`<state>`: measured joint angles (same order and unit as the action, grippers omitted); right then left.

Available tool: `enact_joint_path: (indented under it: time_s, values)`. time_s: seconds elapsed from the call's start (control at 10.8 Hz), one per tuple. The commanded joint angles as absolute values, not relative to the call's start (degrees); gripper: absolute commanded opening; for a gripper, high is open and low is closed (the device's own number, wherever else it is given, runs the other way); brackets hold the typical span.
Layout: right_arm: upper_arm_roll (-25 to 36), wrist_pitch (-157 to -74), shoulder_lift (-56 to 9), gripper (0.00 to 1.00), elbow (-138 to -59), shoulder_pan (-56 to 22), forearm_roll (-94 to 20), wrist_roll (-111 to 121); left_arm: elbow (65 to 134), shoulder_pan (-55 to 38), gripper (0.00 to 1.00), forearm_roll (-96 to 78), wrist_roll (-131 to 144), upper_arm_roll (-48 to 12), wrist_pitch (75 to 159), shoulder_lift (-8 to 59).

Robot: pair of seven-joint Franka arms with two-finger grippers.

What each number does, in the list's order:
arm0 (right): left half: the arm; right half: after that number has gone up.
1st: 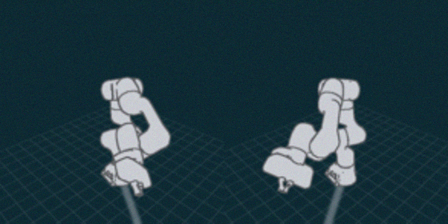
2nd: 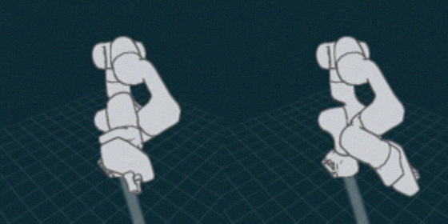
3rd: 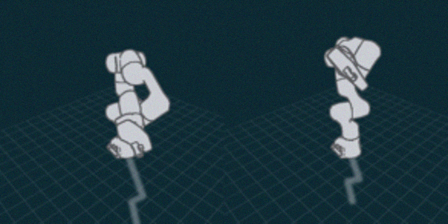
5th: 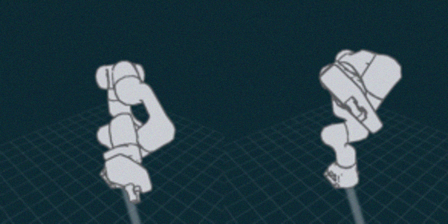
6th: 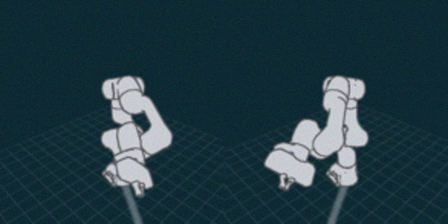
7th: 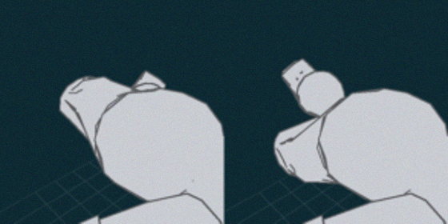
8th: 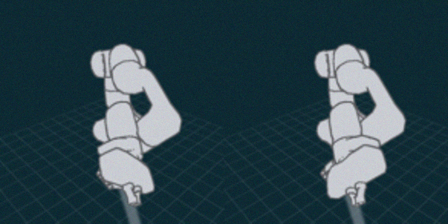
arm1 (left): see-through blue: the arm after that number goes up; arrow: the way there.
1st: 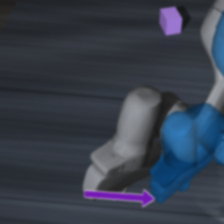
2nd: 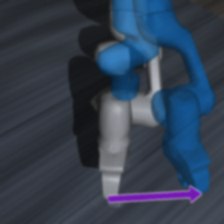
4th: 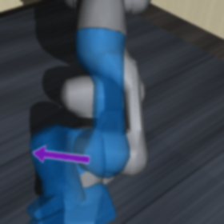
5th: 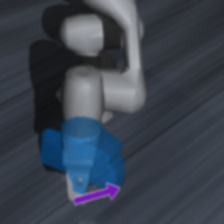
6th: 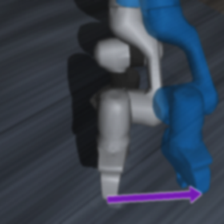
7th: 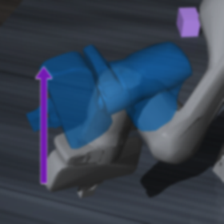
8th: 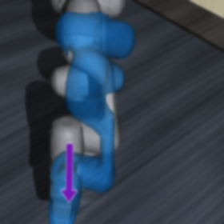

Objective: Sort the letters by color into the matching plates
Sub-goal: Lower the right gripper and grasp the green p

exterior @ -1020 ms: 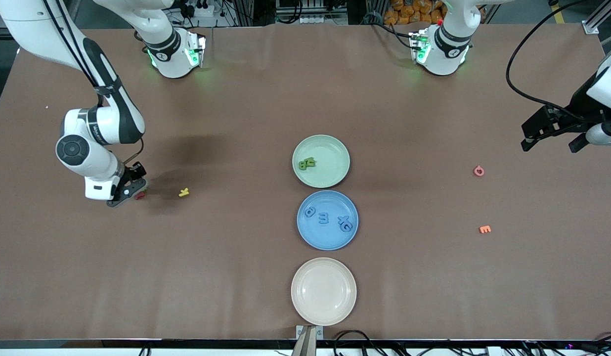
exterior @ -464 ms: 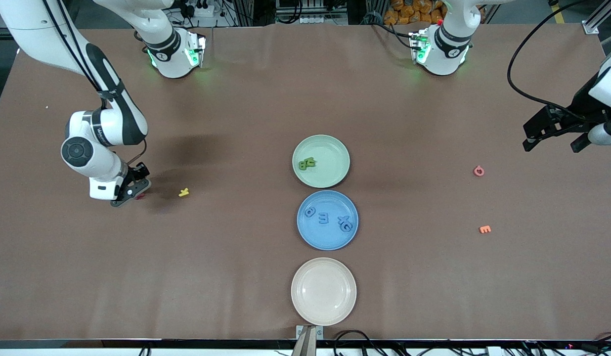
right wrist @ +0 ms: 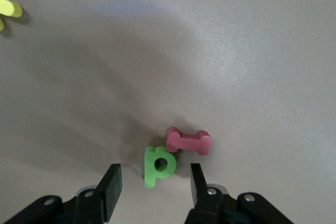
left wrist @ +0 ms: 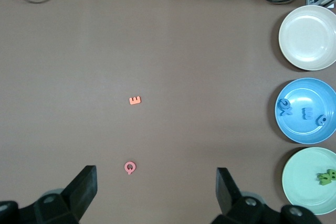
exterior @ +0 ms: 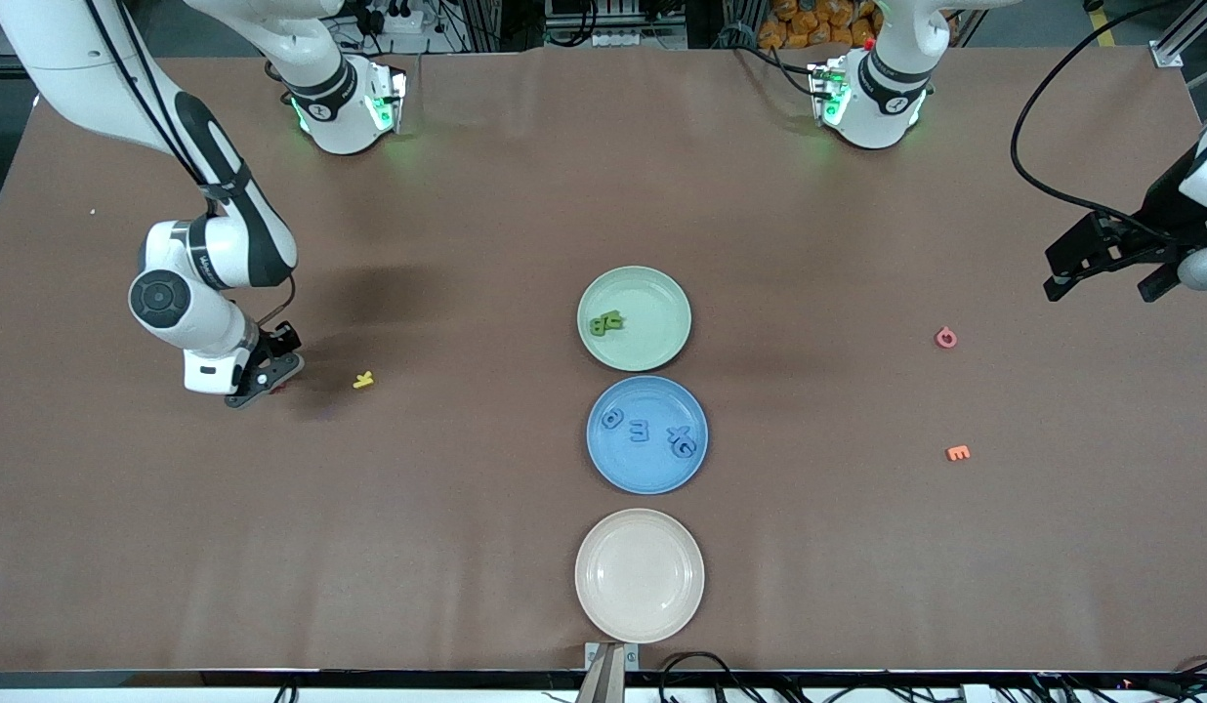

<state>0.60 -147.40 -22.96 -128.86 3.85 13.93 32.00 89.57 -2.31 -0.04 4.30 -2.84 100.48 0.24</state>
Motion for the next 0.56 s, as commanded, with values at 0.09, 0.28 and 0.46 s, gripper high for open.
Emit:
enact_joint_path:
  time_s: [0.09,0.28,0.46]
  values:
    - [0.26,-148.27,-23.03,0.60,-129.46,4.39,12.66,32.17,88.77,-3.52,1.00,0.62,4.39,-2.72,98.45,0.79]
    - [0.26,-148.88,-23.20,0.58,-129.46,4.31,12.66,31.99,88.51,-3.60,1.00,0.53,4.39,-2.81,95.90,0.36]
    - [0.26,-149.15,-23.55,0.54,-129.46,4.31,12.66,31.99,88.42,-3.52,1.00,0.44,4.39,-3.60,94.66,0.35]
